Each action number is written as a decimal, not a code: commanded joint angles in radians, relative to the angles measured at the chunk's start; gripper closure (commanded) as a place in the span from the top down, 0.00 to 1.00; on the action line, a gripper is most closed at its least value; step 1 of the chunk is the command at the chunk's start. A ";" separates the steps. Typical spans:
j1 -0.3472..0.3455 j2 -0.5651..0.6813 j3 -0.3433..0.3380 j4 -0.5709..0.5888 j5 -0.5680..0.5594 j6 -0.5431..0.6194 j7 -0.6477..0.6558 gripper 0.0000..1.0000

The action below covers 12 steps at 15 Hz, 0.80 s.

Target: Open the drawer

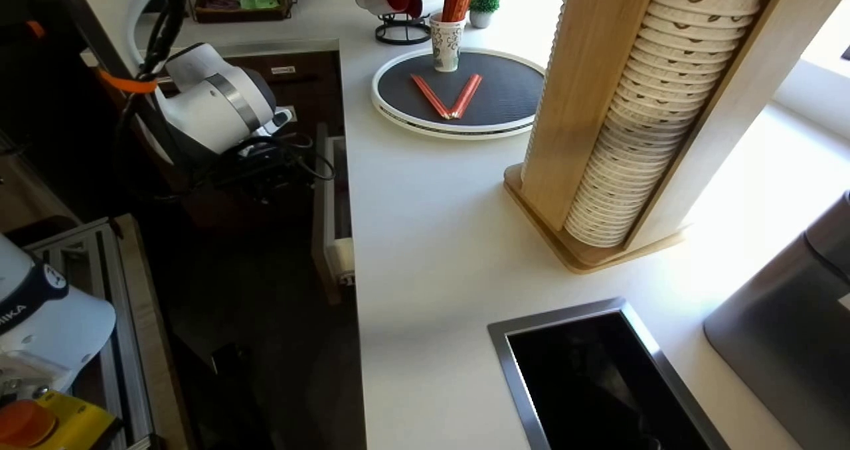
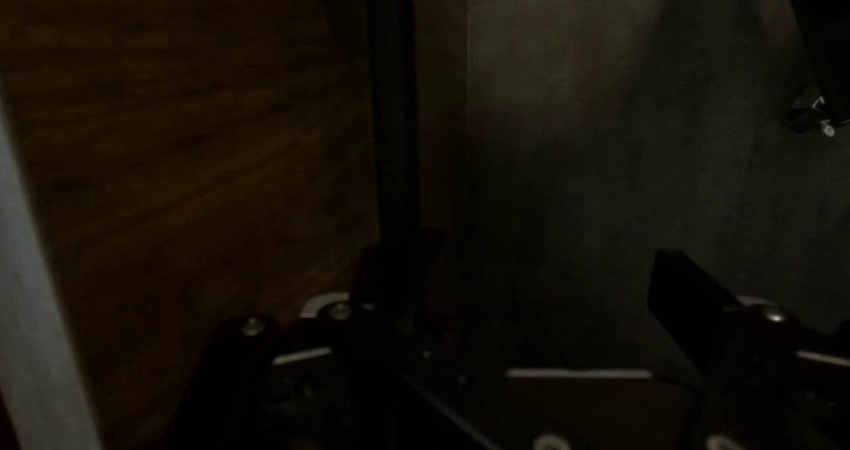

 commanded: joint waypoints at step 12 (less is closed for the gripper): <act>0.163 -0.237 0.290 -0.178 -0.012 -0.229 0.372 1.00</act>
